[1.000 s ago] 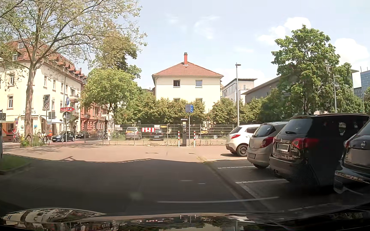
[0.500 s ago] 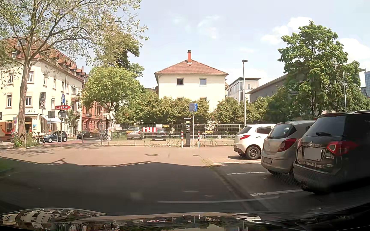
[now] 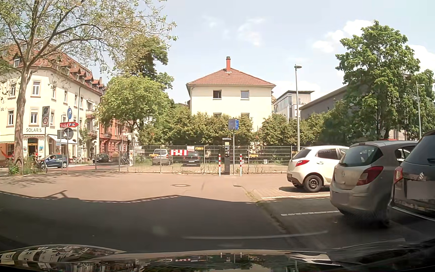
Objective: Follow the waypoints while adhering to traffic rules and regulations
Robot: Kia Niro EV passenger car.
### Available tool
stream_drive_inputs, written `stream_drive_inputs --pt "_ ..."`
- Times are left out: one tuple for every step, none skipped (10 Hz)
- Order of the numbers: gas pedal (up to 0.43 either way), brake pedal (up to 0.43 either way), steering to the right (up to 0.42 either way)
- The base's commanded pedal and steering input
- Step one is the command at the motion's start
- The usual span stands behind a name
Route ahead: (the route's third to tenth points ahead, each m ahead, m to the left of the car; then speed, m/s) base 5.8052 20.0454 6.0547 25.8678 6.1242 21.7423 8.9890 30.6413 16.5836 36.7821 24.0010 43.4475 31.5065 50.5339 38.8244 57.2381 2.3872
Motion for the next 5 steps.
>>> stream_drive_inputs --pt "0.000 0.024 -0.100" --pt "0.000 0.024 -0.104" --pt "0.000 0.024 -0.112" --pt "0.000 0.024 -0.118" --pt "0.000 0.024 -0.130"
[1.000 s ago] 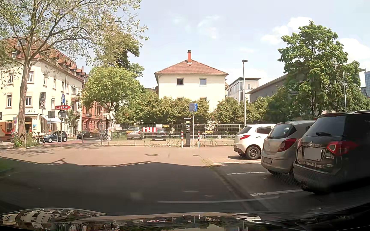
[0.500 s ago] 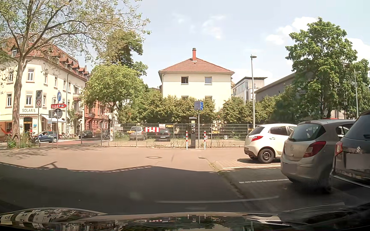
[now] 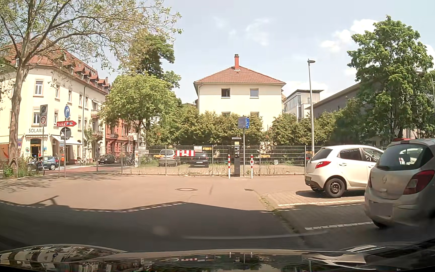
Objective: Follow the waypoints while adhering to traffic rules and regulations
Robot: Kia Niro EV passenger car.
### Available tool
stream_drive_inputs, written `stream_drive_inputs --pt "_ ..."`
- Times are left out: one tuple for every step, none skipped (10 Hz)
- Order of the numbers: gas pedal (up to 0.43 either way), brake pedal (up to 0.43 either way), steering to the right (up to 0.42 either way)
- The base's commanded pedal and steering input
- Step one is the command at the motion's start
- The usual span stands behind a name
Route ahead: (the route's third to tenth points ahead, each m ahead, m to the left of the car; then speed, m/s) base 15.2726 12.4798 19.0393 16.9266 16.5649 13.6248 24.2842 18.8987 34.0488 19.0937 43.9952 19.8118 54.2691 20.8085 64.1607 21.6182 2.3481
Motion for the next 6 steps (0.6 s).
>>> stream_drive_inputs --pt "0.000 0.018 -0.146" --pt "0.000 0.012 -0.169" --pt "0.000 0.006 -0.187" --pt "0.000 0.000 -0.208" --pt "0.000 0.000 -0.225" --pt "0.000 0.000 -0.236"
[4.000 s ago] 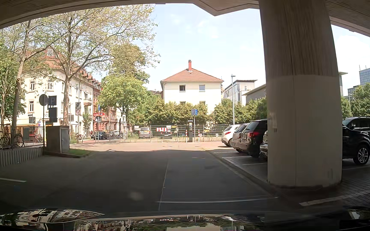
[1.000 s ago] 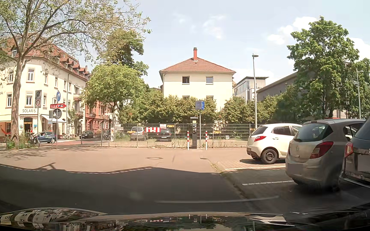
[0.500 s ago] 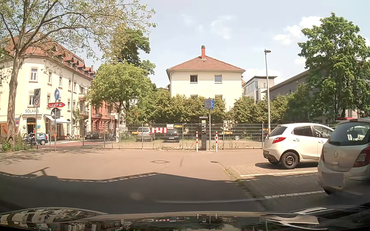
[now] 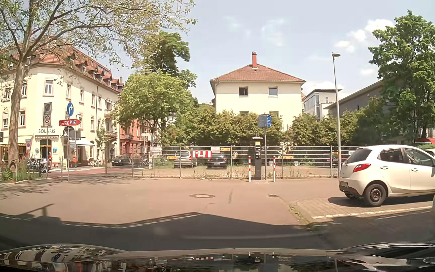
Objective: Follow the waypoints while adhering to traffic rules and regulations
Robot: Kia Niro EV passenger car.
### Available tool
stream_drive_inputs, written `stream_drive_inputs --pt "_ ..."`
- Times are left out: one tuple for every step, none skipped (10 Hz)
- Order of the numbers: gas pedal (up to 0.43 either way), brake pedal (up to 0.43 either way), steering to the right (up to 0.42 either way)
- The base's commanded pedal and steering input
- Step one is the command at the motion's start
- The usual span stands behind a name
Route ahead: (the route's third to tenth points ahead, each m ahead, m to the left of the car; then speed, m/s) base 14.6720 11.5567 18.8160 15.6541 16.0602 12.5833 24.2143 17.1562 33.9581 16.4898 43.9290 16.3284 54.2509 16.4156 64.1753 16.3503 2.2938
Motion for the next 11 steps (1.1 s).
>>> stream_drive_inputs --pt "0.000 0.000 -0.239" --pt "0.000 0.000 -0.246" --pt "0.000 0.000 -0.262" --pt "0.000 0.000 -0.283" --pt "0.000 0.000 -0.311" --pt "0.000 0.000 -0.339" --pt "0.000 0.000 -0.372" --pt "0.000 0.000 -0.403" --pt "0.000 0.000 -0.433" --pt "0.000 0.000 -0.468" --pt "0.000 0.000 -0.507"
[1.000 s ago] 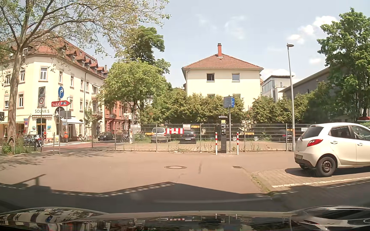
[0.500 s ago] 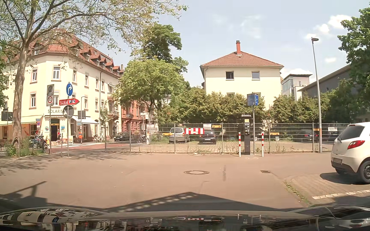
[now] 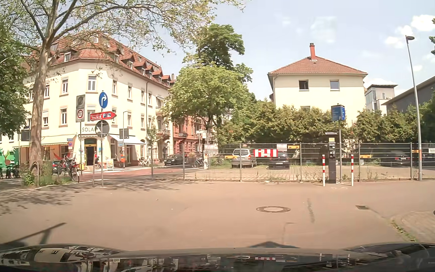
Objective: Follow the waypoints while adhering to traffic rules and regulations
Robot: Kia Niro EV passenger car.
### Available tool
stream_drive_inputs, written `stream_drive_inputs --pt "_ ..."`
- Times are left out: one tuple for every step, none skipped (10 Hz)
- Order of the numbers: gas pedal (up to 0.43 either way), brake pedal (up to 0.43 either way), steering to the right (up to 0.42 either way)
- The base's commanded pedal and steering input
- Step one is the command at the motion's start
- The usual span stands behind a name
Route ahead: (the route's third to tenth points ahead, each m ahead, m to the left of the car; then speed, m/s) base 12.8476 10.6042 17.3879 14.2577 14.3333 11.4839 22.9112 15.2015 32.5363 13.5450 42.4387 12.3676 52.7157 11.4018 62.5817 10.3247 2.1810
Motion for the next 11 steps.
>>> stream_drive_inputs --pt "0.000 0.000 -0.547" --pt "0.000 0.000 -0.576" --pt "0.000 0.000 -0.614" --pt "0.000 0.000 -0.644" --pt "0.000 0.000 -0.677" --pt "0.000 0.000 -0.712" --pt "0.000 0.000 -0.734" --pt "0.000 0.000 -0.755" --pt "0.000 0.000 -0.768" --pt "0.000 0.000 -0.771" --pt "0.000 0.000 -0.767"
